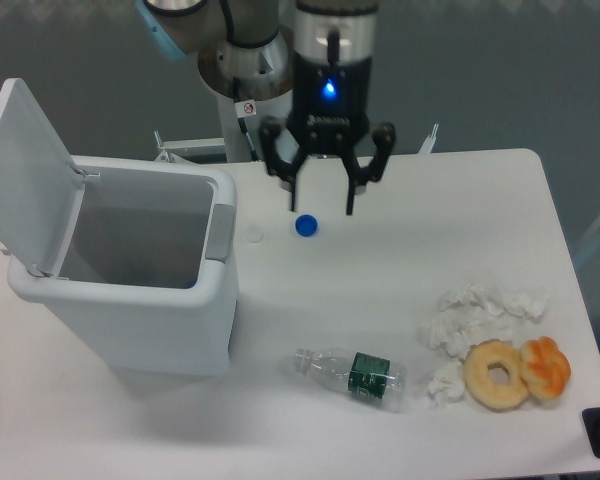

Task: Close the trash can
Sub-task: 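Move the open gripper behind the raised trash can lid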

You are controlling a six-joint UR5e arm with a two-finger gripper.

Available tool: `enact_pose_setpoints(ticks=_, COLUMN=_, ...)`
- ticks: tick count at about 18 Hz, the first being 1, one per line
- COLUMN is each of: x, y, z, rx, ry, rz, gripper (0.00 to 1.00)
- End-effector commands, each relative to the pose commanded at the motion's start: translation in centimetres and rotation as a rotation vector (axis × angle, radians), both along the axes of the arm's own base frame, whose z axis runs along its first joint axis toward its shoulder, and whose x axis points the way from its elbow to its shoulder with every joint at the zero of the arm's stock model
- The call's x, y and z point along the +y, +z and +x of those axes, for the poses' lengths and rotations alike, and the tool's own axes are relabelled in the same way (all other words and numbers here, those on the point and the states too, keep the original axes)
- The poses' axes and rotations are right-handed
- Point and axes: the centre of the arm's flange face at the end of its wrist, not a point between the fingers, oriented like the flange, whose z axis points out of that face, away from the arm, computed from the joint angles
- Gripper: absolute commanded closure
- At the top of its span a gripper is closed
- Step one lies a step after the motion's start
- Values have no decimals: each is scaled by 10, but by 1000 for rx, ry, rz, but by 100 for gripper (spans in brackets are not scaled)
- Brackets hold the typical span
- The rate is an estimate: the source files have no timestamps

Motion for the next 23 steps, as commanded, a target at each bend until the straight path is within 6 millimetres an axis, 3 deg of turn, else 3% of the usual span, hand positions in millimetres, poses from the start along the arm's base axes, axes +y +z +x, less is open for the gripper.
enact_pose_setpoints(ticks=2, x=1, y=15, z=28, rx=-22, ry=24, rz=33, gripper=0)
enact_pose_setpoints(ticks=7, x=3, y=37, z=74, rx=-77, ry=23, rz=99, gripper=0)
enact_pose_setpoints(ticks=15, x=25, y=47, z=139, rx=-157, ry=-115, rz=180, gripper=0)
enact_pose_setpoints(ticks=19, x=33, y=57, z=163, rx=-157, ry=-177, rz=203, gripper=0)
enact_pose_setpoints(ticks=23, x=43, y=48, z=173, rx=-169, ry=-207, rz=186, gripper=0)
